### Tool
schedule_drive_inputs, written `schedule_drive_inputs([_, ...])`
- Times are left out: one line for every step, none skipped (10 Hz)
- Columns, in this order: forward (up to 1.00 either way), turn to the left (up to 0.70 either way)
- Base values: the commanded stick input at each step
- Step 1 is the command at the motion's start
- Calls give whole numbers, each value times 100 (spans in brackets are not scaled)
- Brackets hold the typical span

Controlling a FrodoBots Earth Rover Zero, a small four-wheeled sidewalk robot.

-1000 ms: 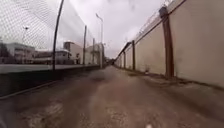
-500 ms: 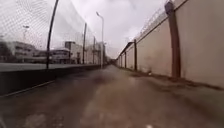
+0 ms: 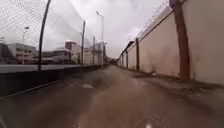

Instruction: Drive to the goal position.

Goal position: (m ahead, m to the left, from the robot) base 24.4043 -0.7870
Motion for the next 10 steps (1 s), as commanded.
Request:
schedule_drive_inputs([85, 0])
schedule_drive_inputs([85, 0])
schedule_drive_inputs([85, 0])
schedule_drive_inputs([85, 0])
schedule_drive_inputs([85, 0])
schedule_drive_inputs([85, 0])
schedule_drive_inputs([85, 0])
schedule_drive_inputs([85, 0])
schedule_drive_inputs([85, 0])
schedule_drive_inputs([85, 0])
